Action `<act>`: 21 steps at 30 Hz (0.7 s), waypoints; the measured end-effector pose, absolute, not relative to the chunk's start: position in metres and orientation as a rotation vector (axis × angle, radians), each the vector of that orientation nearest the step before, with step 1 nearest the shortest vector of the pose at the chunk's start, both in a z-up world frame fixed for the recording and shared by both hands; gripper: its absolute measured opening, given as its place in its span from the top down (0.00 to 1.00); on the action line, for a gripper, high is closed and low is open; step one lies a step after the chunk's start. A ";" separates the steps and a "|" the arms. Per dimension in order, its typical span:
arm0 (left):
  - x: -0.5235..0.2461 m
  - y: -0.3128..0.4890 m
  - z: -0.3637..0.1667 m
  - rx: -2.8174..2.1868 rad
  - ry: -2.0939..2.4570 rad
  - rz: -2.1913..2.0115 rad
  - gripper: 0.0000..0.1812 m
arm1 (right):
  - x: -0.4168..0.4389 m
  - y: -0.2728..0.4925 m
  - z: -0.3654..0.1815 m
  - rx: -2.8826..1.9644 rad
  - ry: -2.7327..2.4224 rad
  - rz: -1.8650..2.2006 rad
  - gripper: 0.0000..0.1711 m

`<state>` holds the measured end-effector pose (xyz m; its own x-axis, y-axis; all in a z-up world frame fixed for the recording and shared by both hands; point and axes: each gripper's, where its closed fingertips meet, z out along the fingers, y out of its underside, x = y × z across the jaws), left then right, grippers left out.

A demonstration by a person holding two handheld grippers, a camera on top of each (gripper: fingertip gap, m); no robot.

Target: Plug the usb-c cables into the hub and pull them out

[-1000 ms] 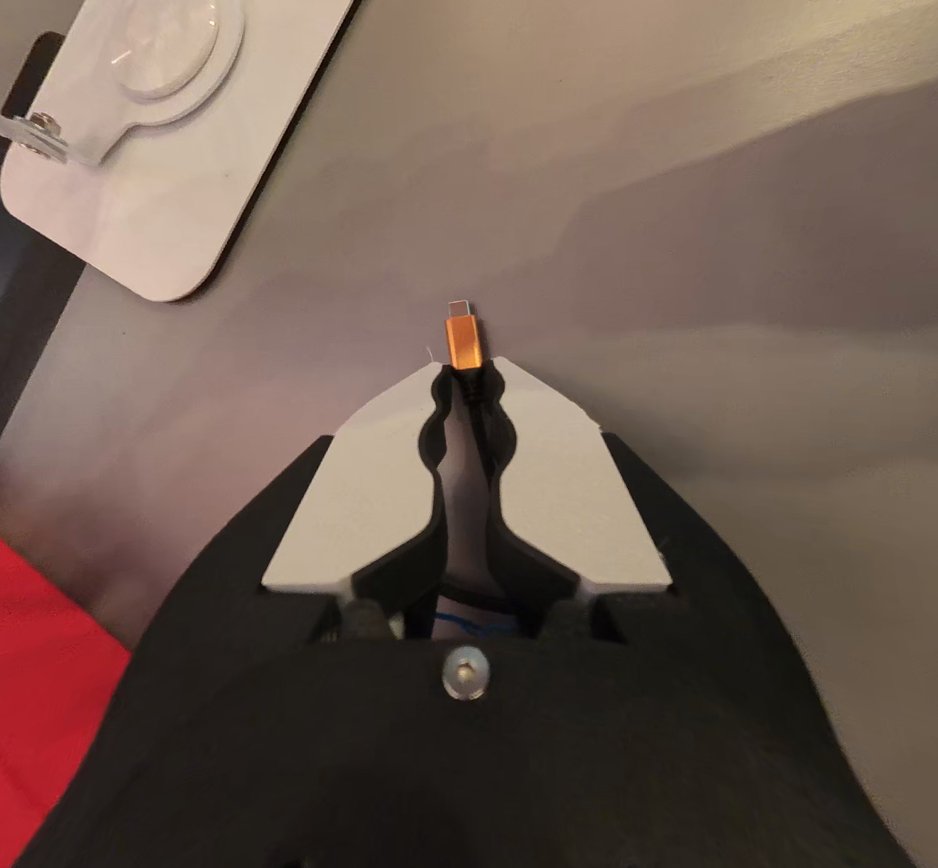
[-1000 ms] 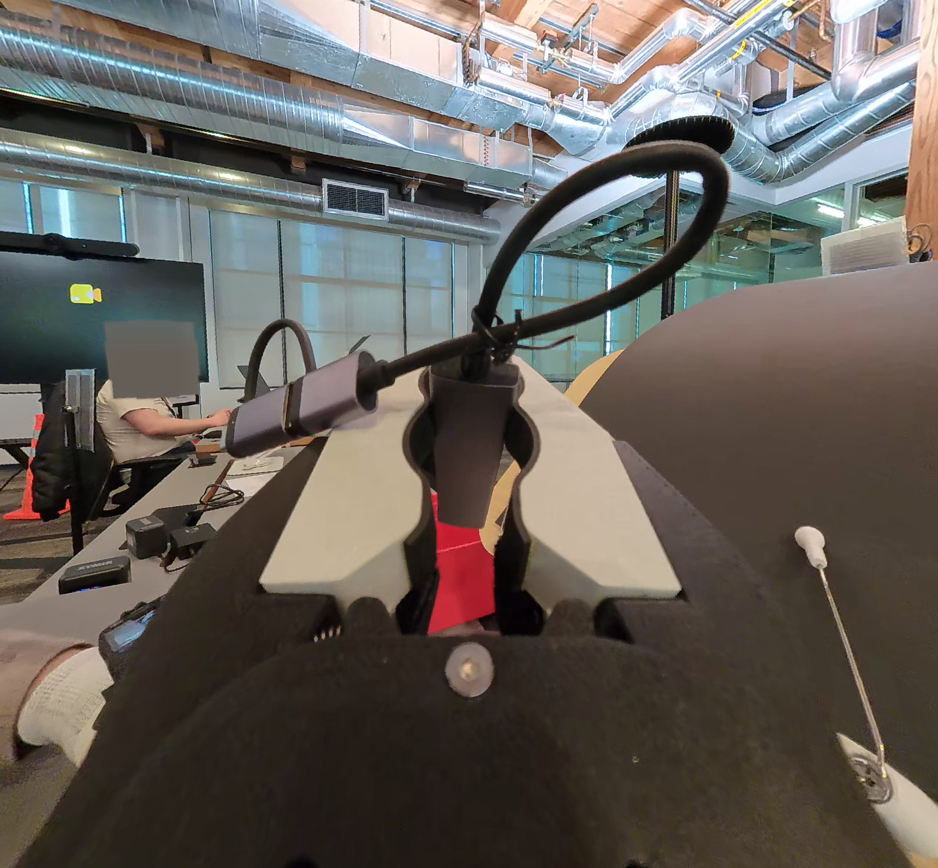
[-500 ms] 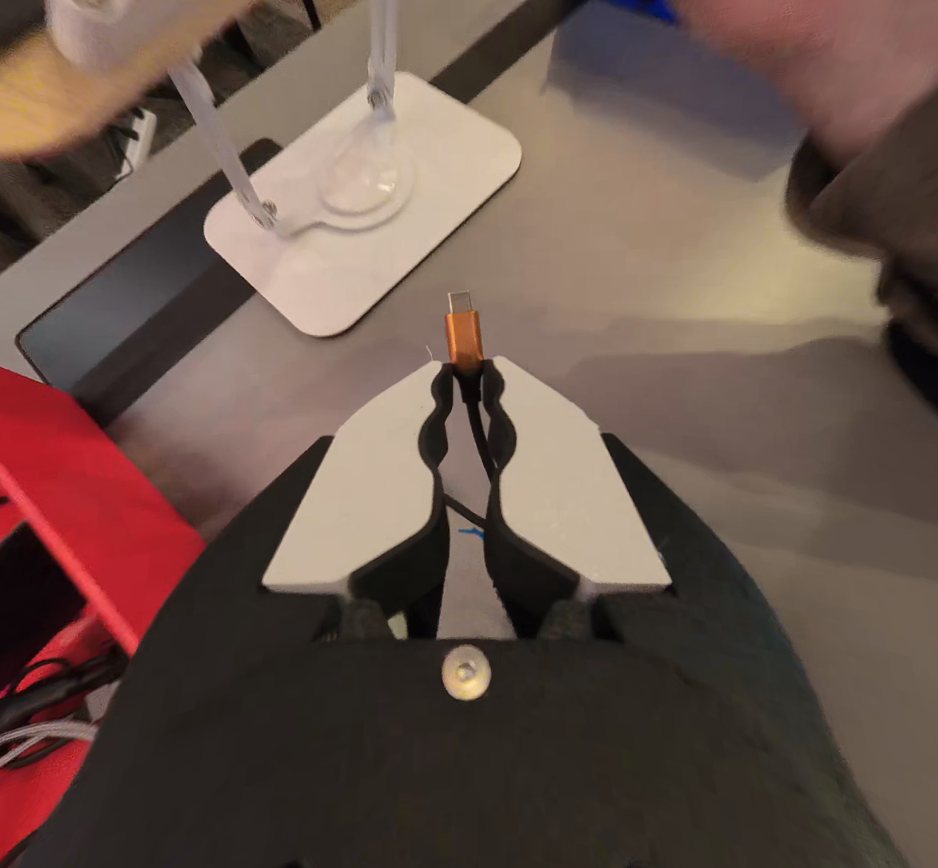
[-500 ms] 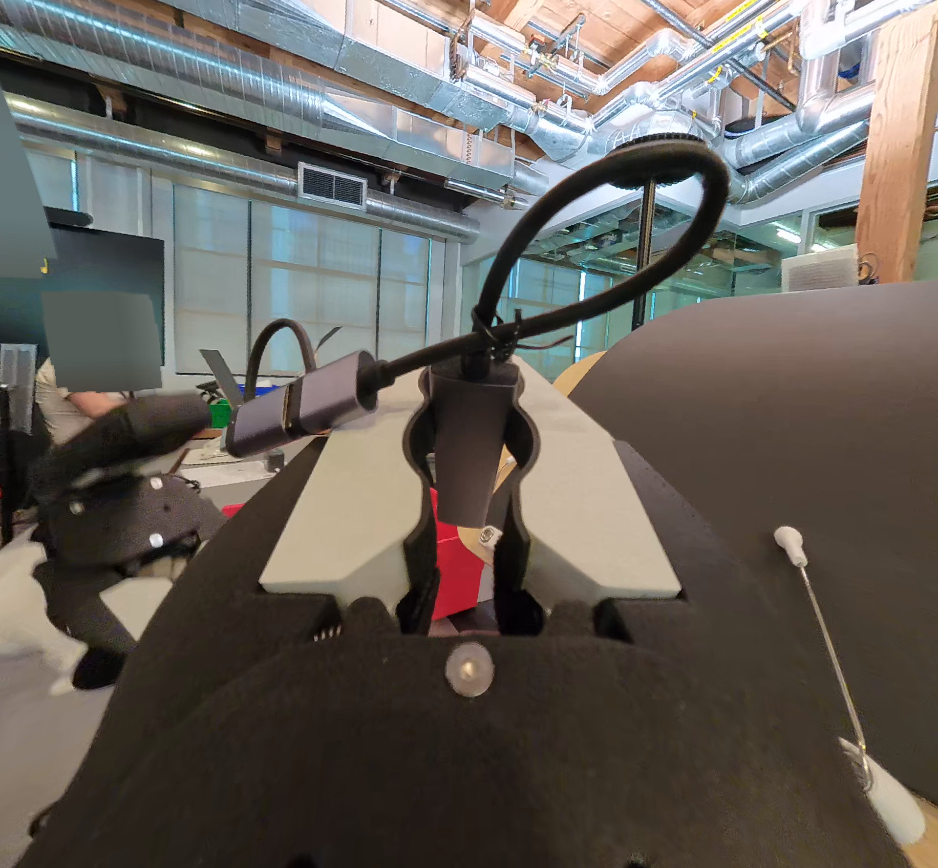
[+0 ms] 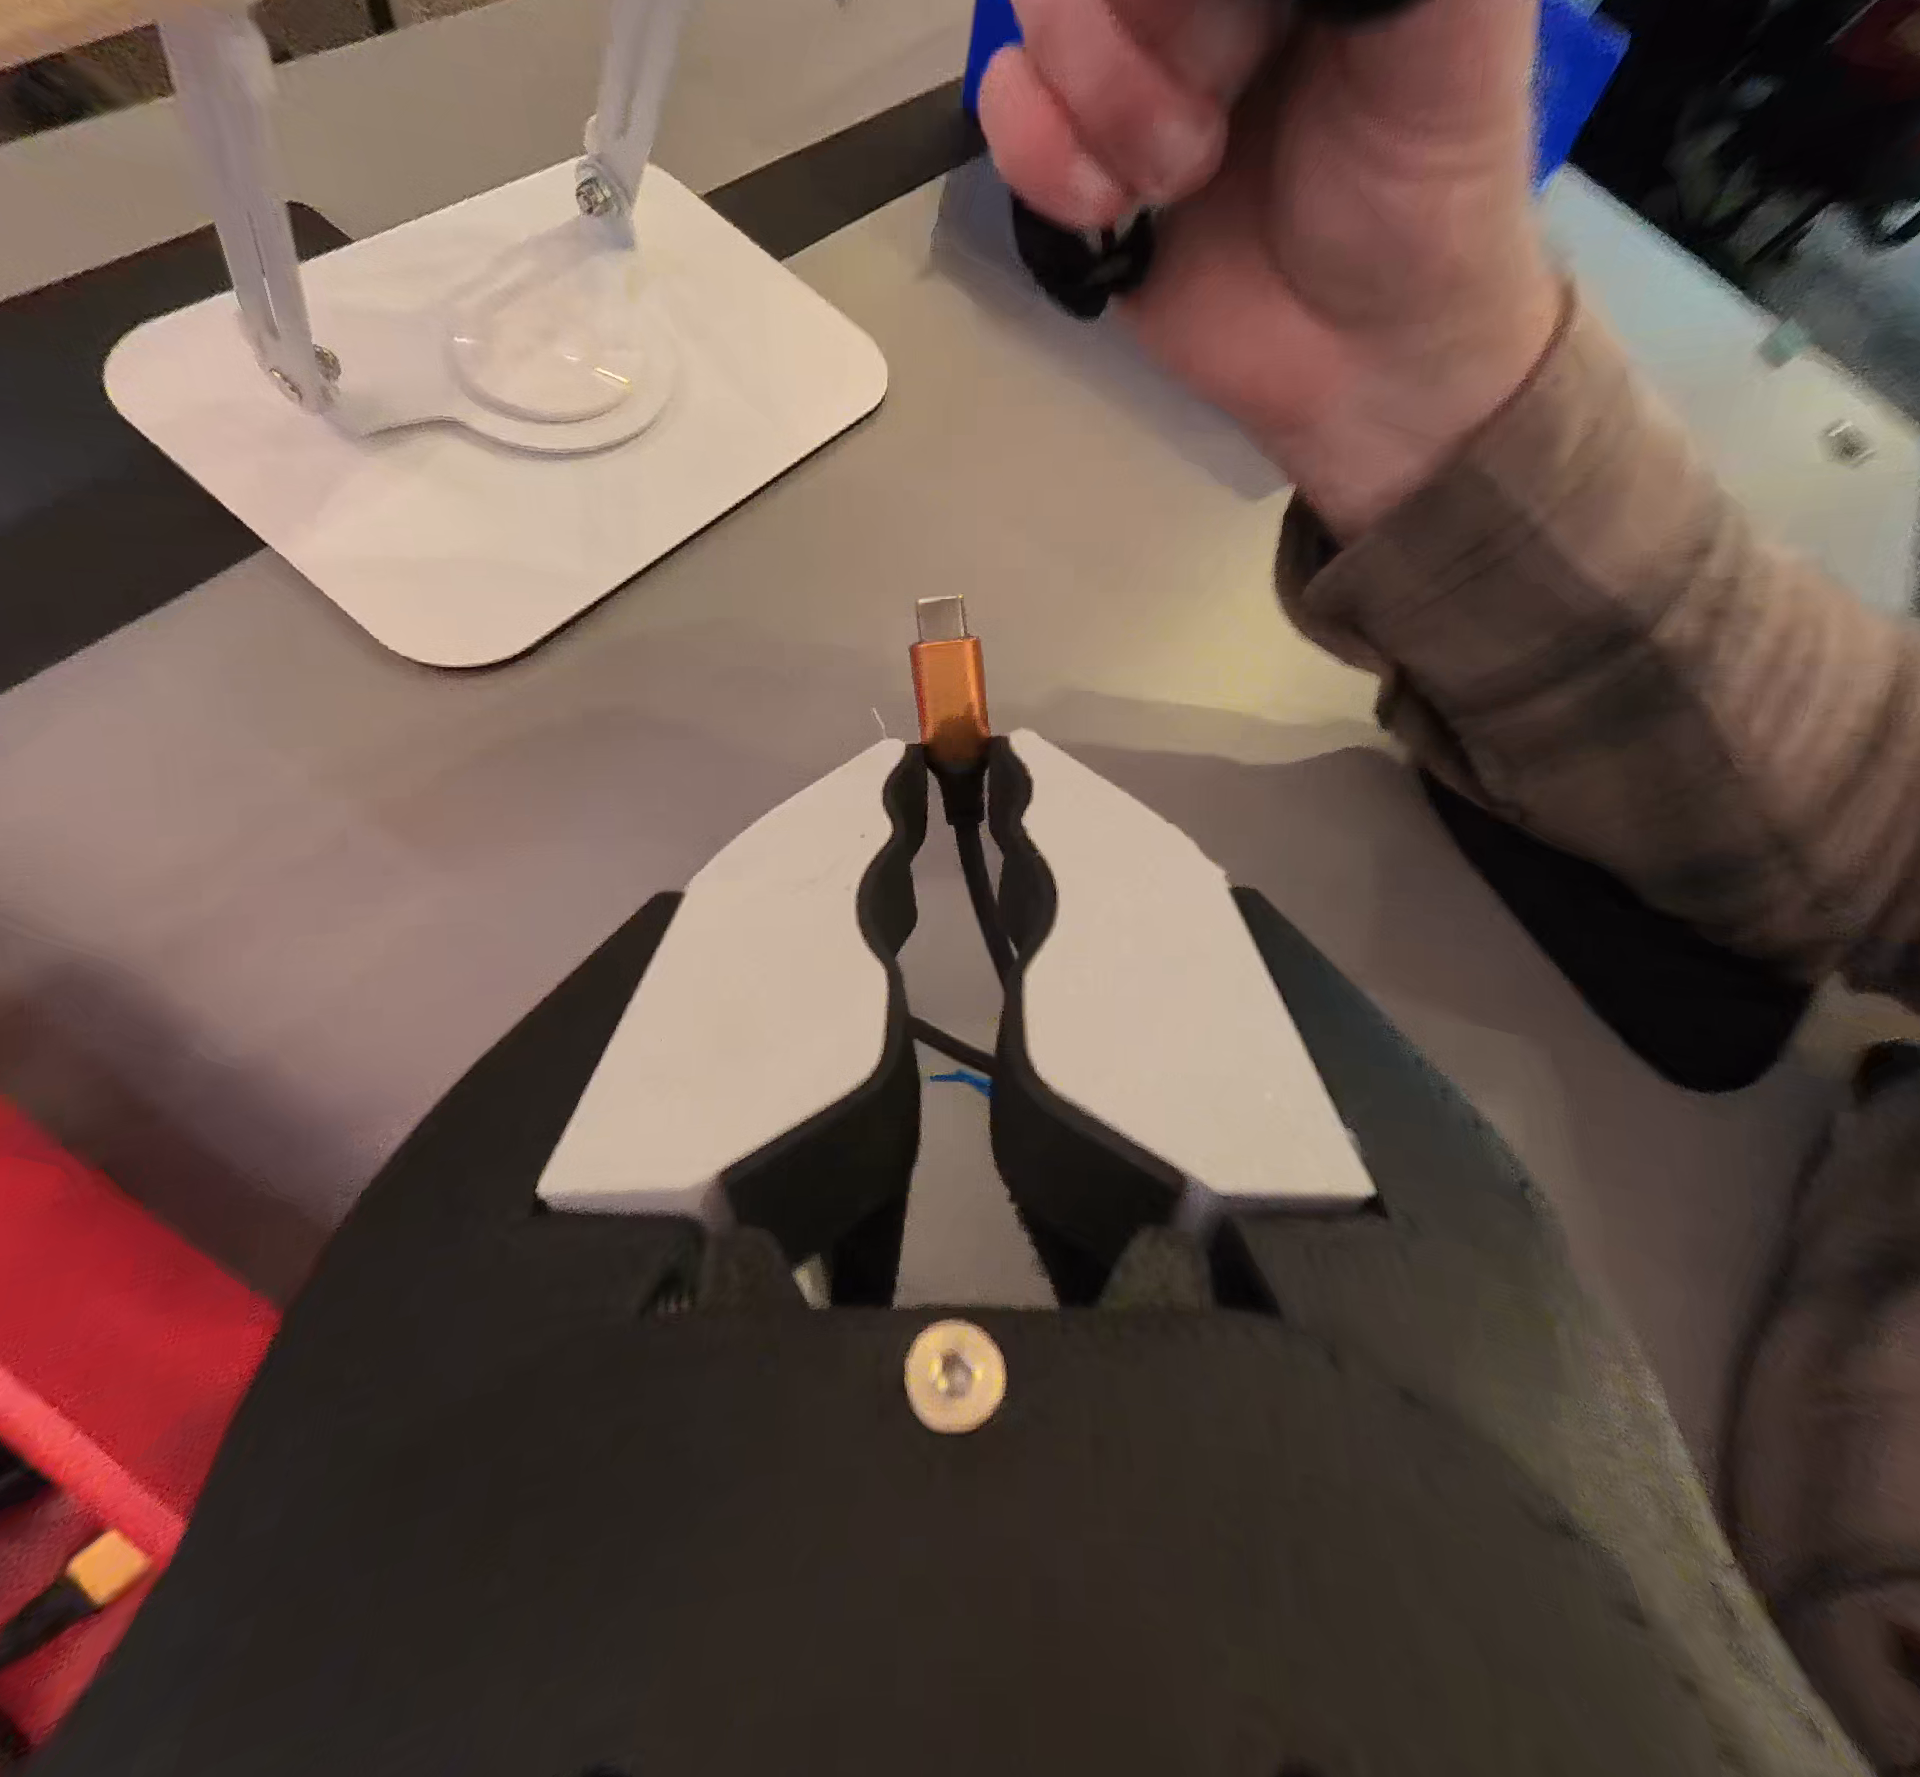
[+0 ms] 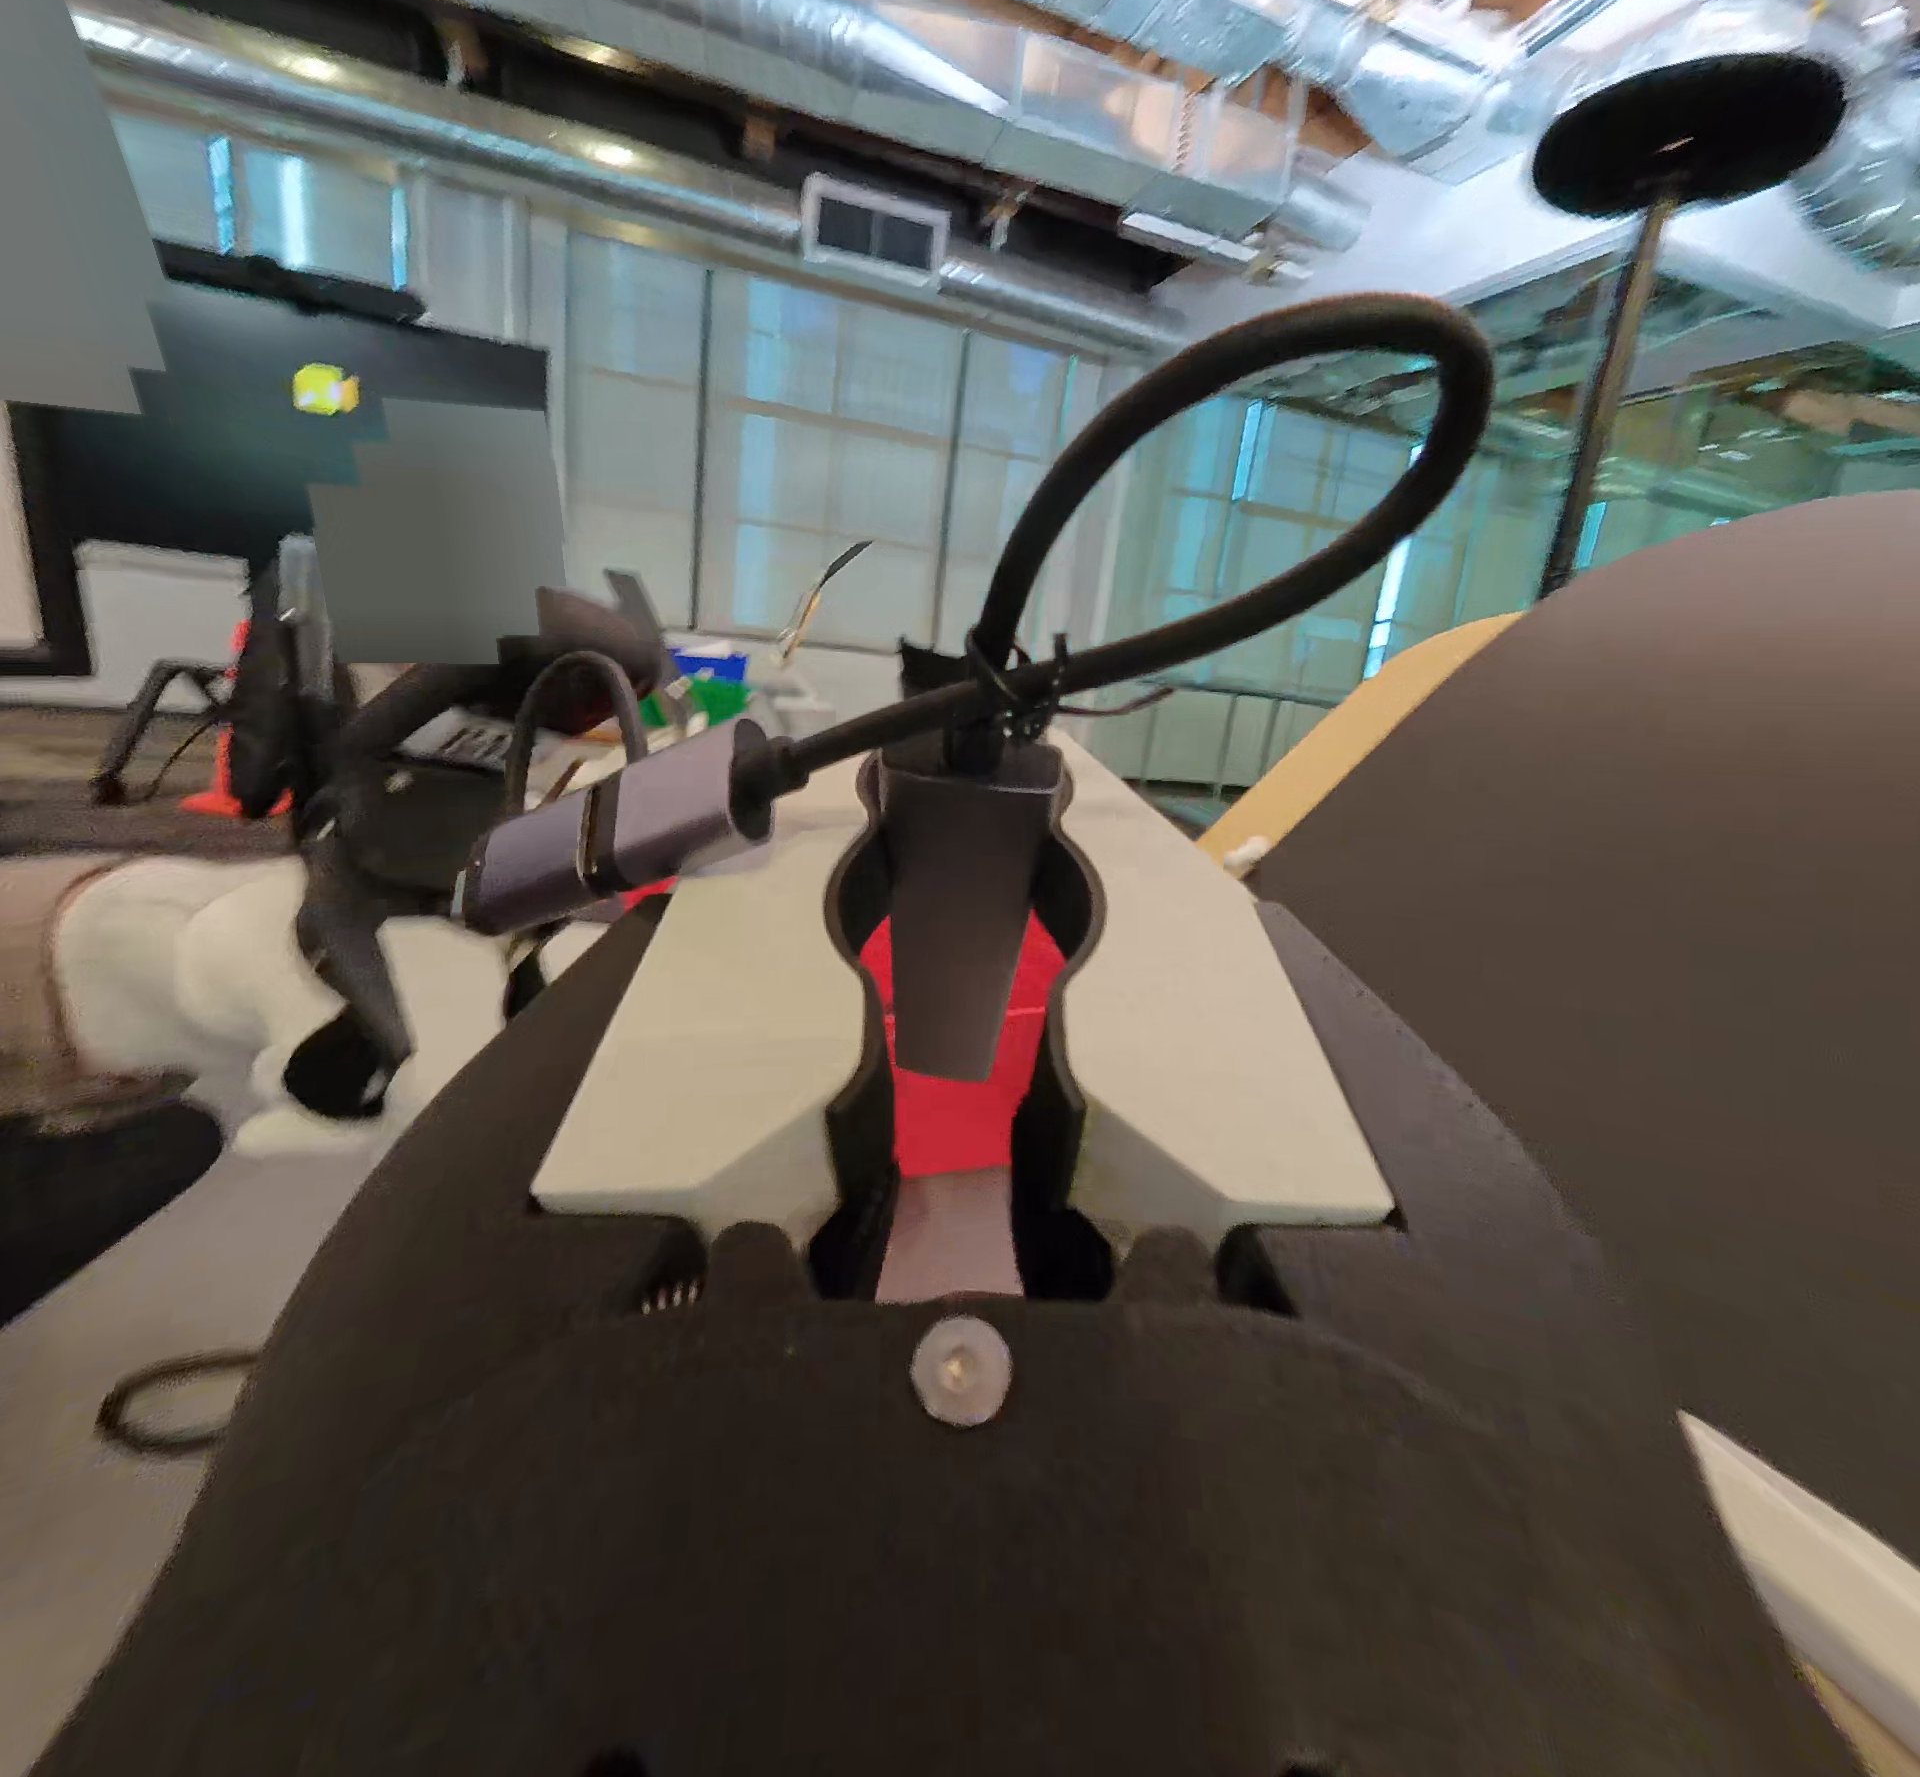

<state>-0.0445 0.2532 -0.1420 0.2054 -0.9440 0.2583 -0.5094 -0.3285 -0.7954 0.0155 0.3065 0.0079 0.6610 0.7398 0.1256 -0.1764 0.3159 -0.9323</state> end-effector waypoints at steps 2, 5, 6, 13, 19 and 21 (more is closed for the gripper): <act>-0.050 0.254 -0.131 -1.902 1.317 -1.105 0.94 | 0.004 0.304 -0.005 -1.121 -0.710 0.661 0.88; -0.067 0.259 -0.123 -1.903 1.298 -1.122 0.94 | -0.017 0.289 -0.036 -1.201 -0.944 0.754 0.88; -0.073 0.261 -0.122 -1.903 1.291 -1.112 0.93 | -0.022 0.285 -0.049 -1.234 -1.015 0.750 0.88; -0.107 0.260 -0.131 -1.941 1.270 -1.040 0.94 | -0.062 0.266 -0.151 -1.554 -1.432 0.785 0.88; -0.116 0.251 -0.147 -1.980 1.288 -1.006 0.93 | -0.067 0.246 -0.228 -1.884 -1.861 0.459 0.88; -0.119 0.250 -0.150 -1.988 1.290 -0.993 0.94 | -0.061 0.238 -0.243 -1.993 -1.966 0.346 0.88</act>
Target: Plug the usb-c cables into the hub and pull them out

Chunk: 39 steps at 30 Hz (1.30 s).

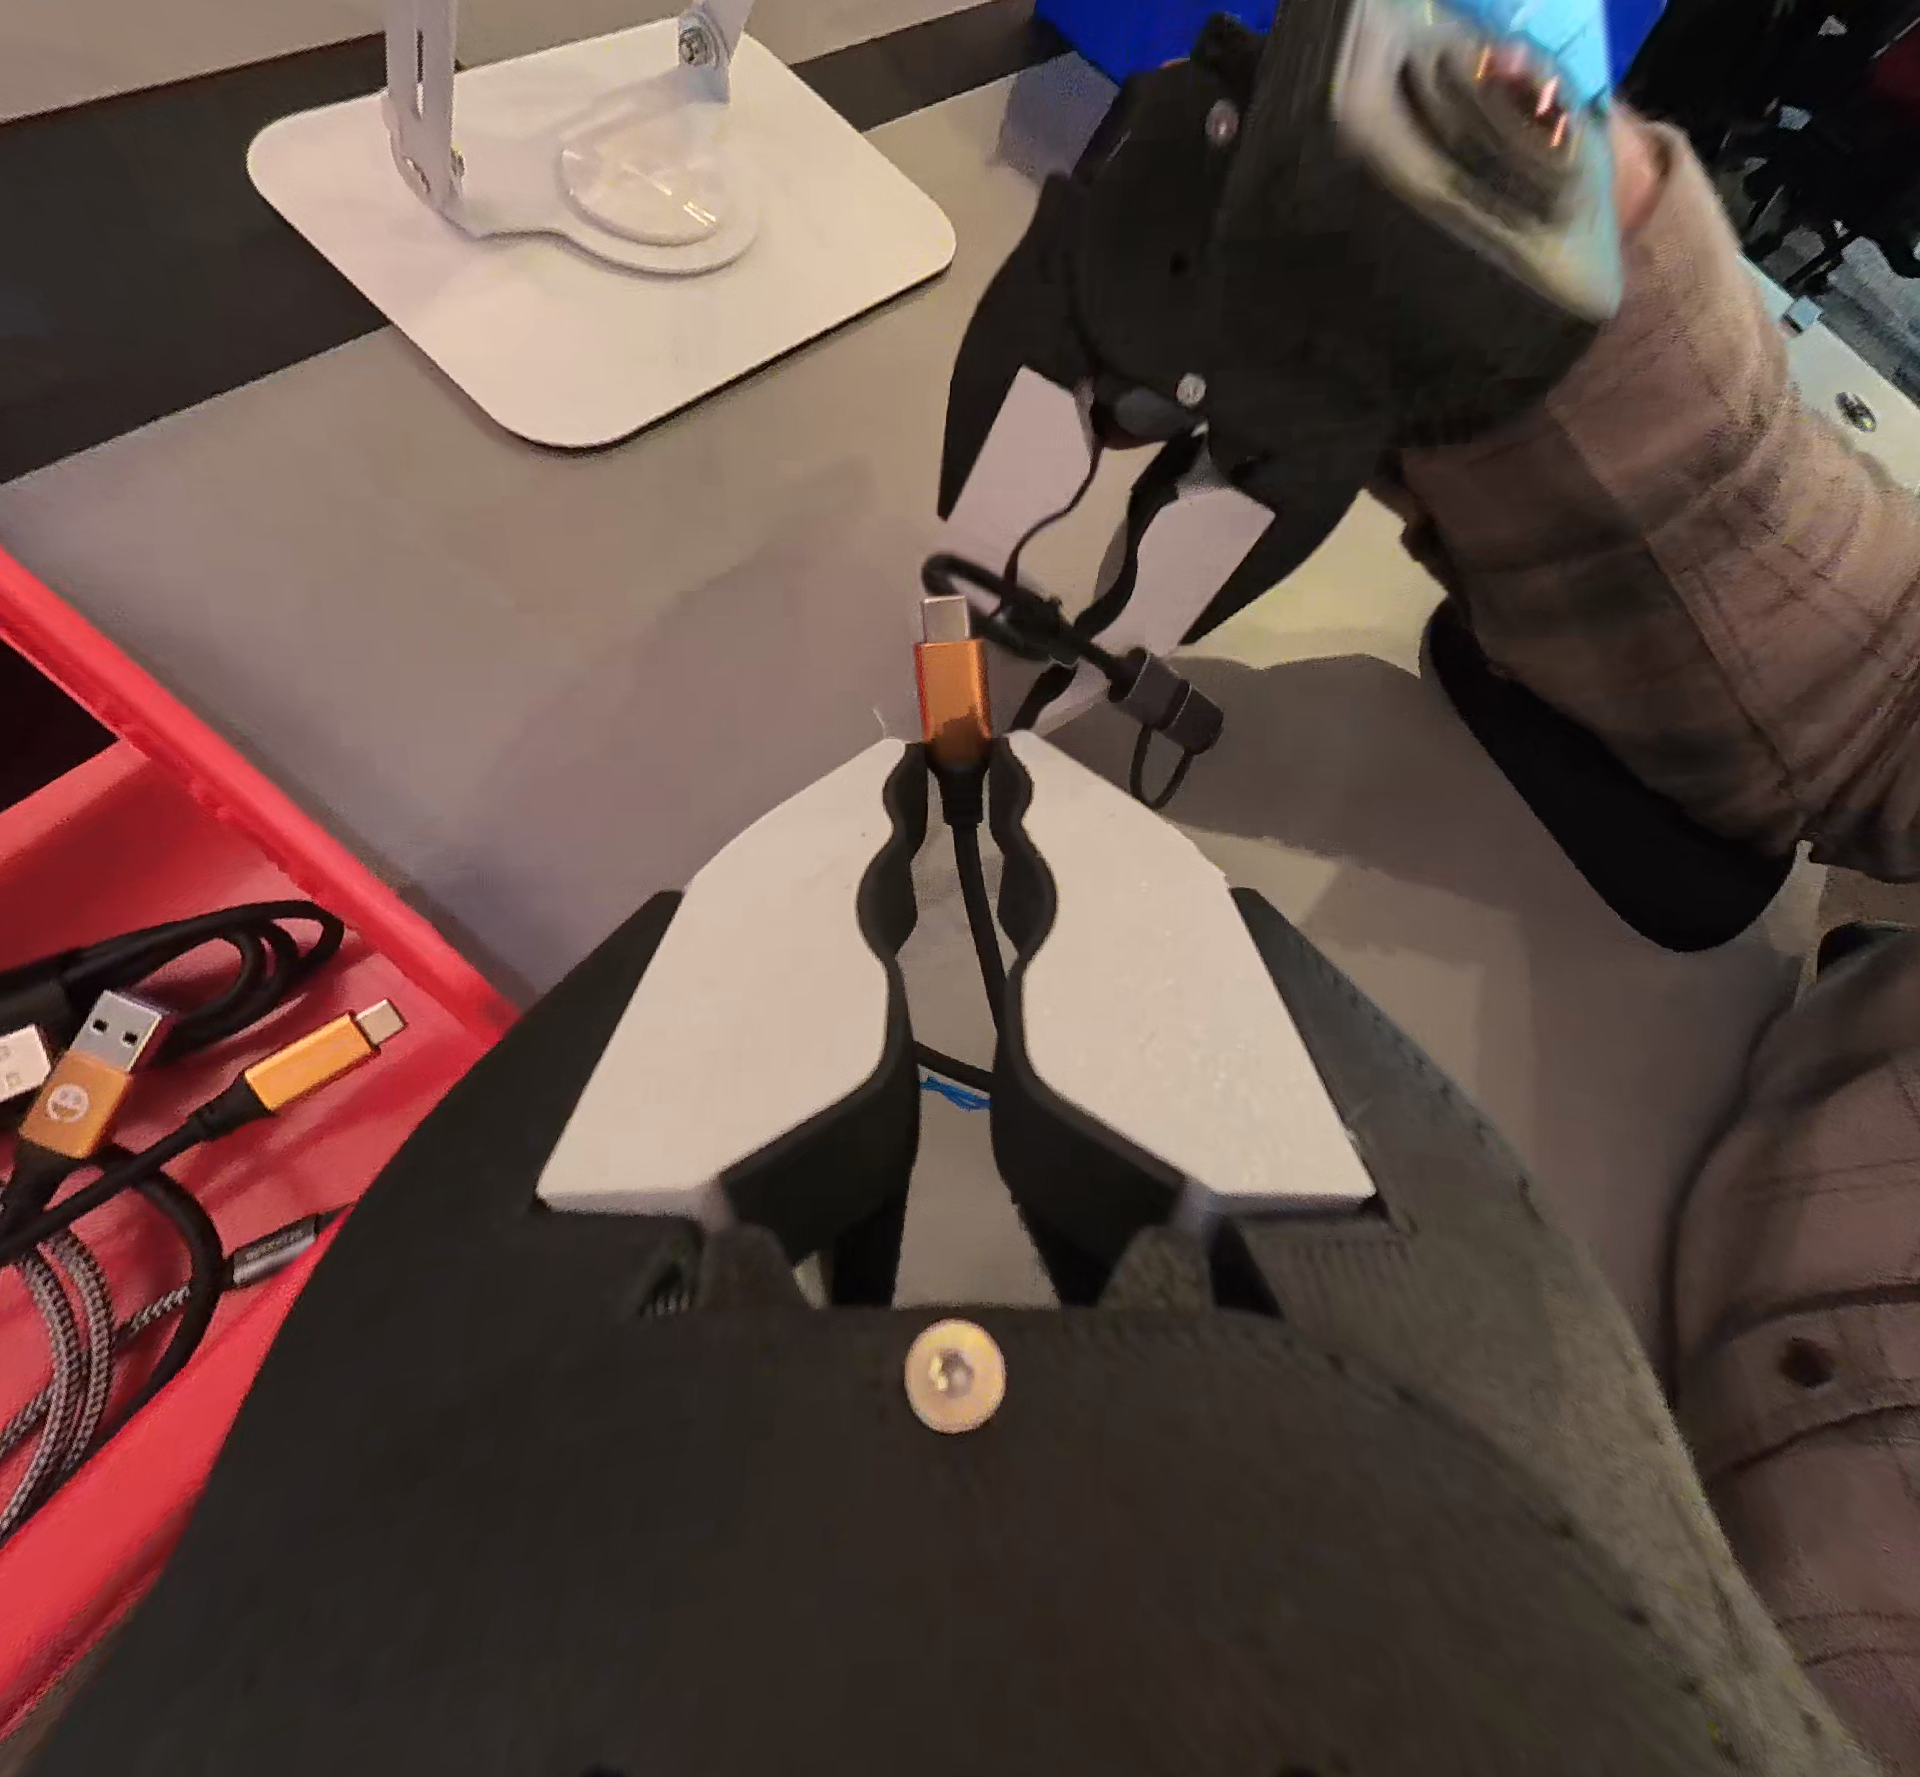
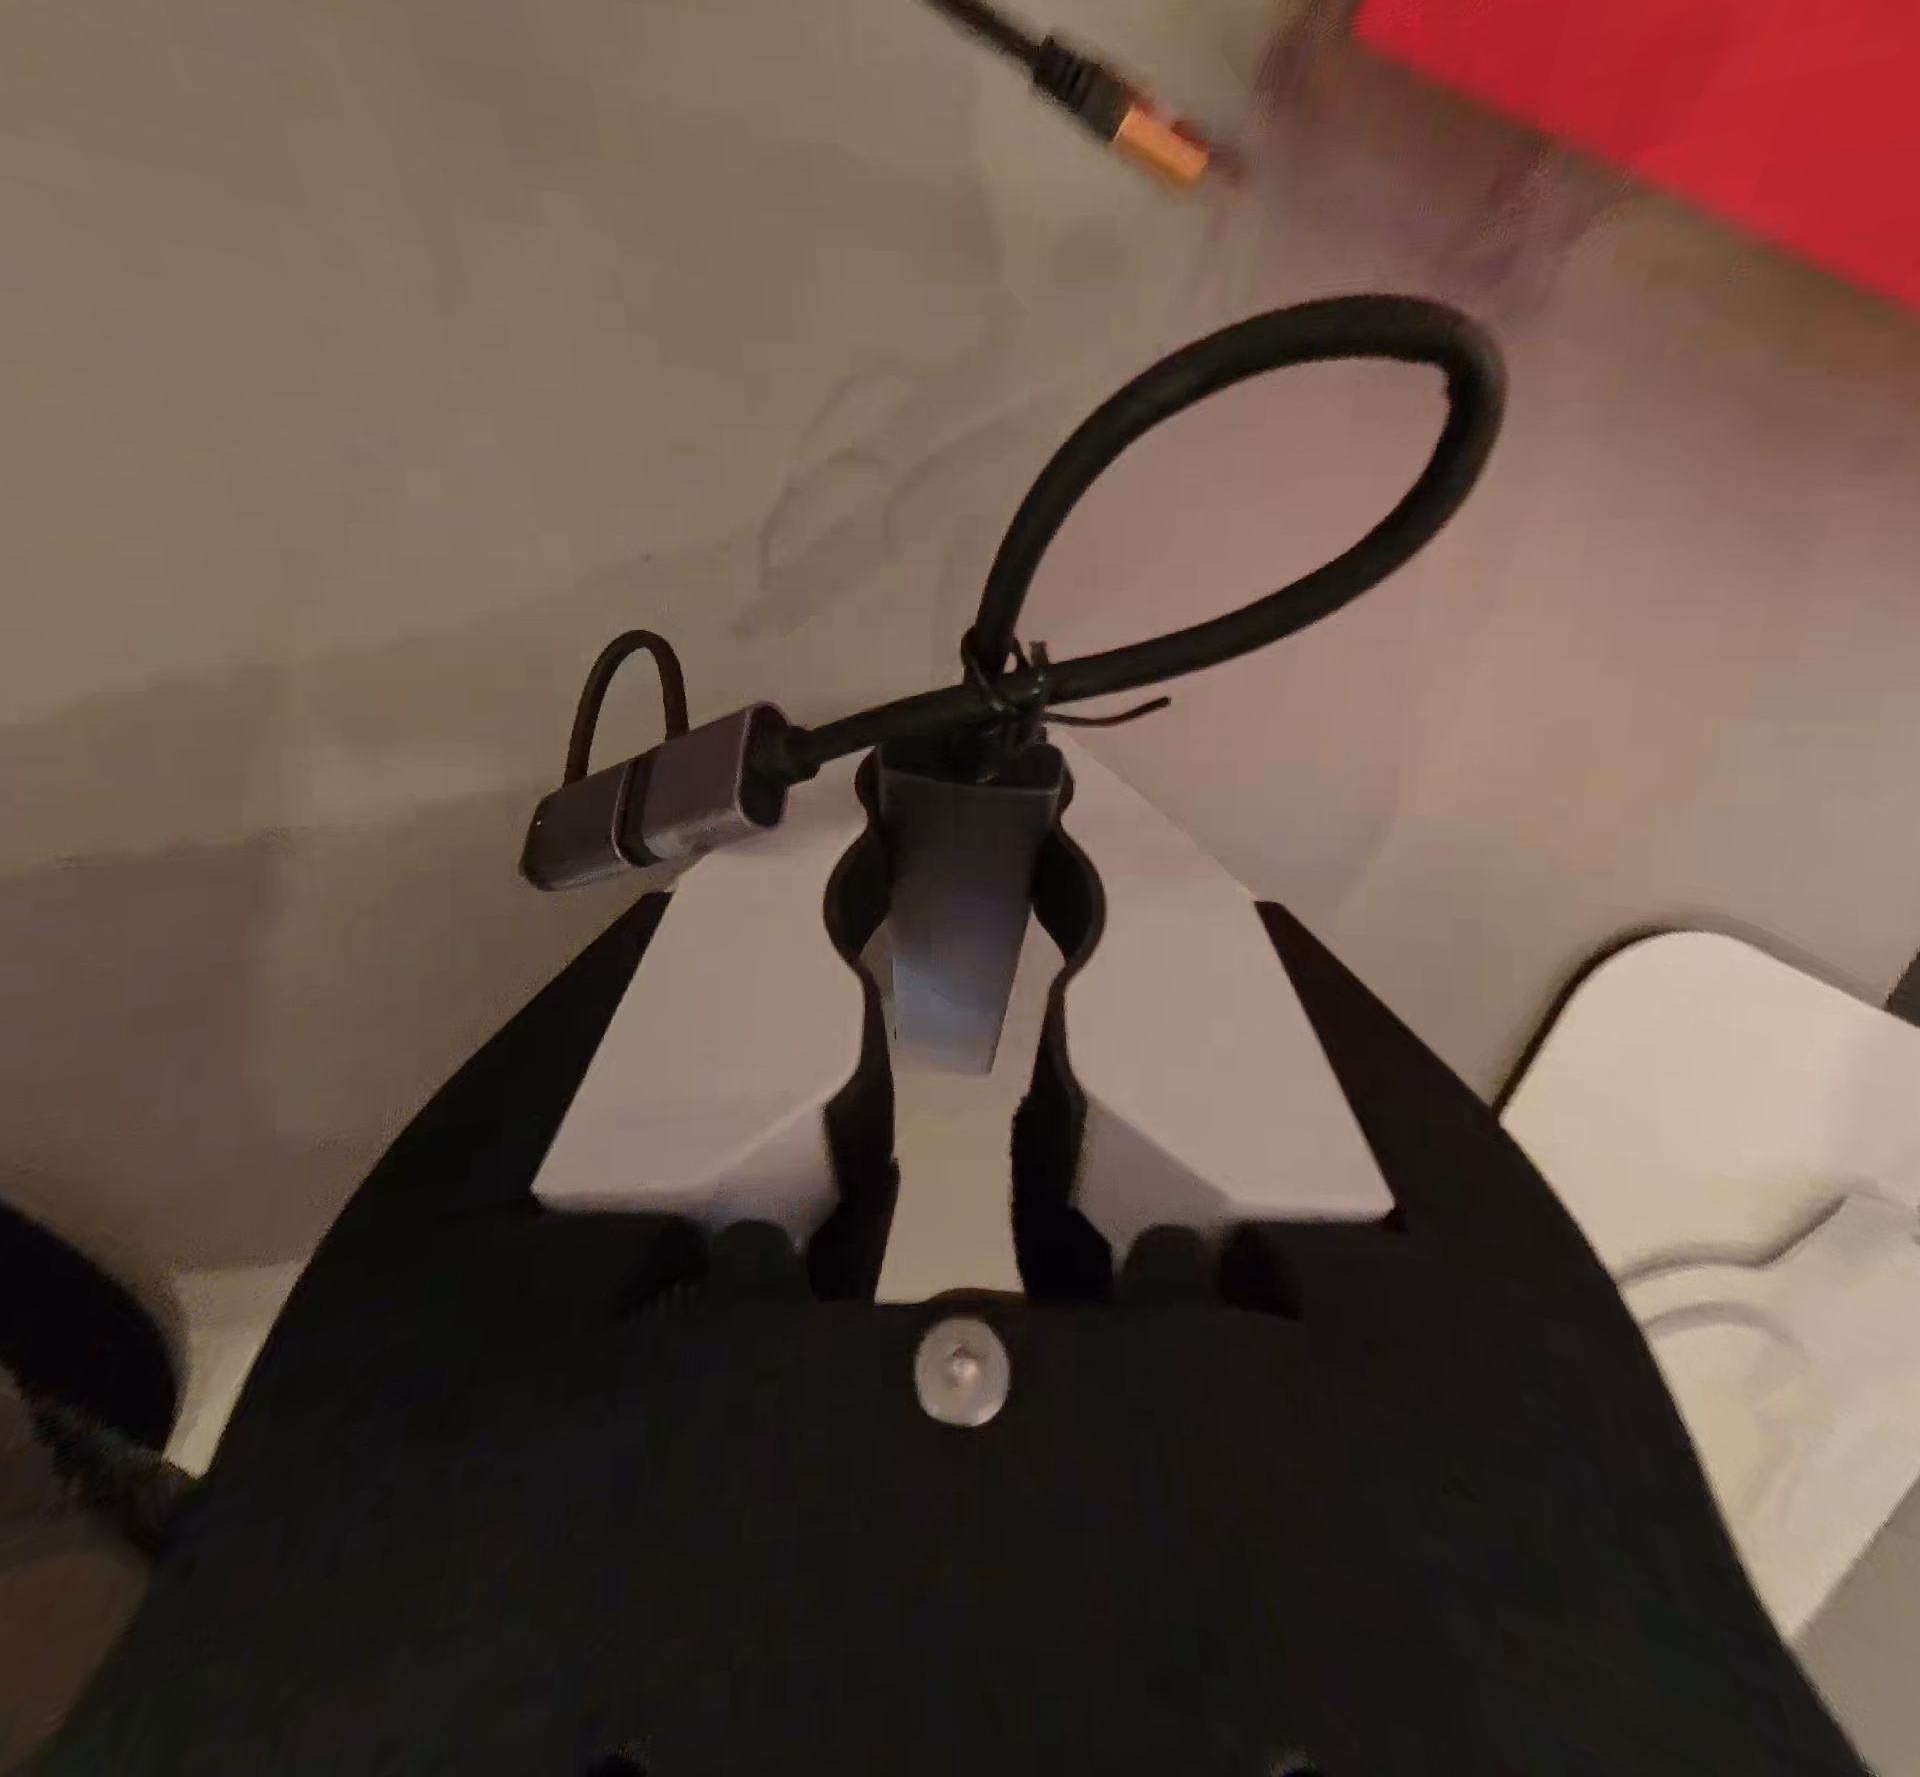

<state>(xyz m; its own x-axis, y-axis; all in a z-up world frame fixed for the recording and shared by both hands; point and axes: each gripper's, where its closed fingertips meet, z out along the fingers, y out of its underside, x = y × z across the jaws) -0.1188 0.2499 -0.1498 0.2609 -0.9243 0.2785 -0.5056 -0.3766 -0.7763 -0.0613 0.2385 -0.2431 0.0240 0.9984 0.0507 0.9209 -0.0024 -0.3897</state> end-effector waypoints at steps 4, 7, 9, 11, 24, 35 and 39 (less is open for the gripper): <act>-0.130 0.249 -0.154 -2.006 1.281 -0.977 0.94 | -0.058 0.229 -0.262 -2.100 -2.091 0.208 0.88; -0.138 0.246 -0.156 -2.016 1.280 -0.976 0.94 | -0.067 0.230 -0.267 -2.110 -2.101 0.180 0.88; -0.142 0.243 -0.160 -2.032 1.285 -0.960 0.93 | -0.071 0.229 -0.268 -2.122 -2.106 0.179 0.88; -0.144 0.241 -0.164 -2.040 1.285 -0.964 0.93 | -0.074 0.228 -0.268 -2.131 -2.095 0.201 0.88; -0.138 0.233 -0.176 -2.062 1.311 -0.977 0.94 | -0.084 0.211 -0.267 -2.116 -2.069 0.508 0.90; -0.140 0.233 -0.180 -2.078 1.318 -1.011 0.94 | -0.091 0.211 -0.266 -2.109 -1.991 0.670 0.89; -0.139 0.234 -0.181 -2.083 1.323 -1.020 0.93 | -0.092 0.207 -0.264 -2.114 -1.968 0.752 0.86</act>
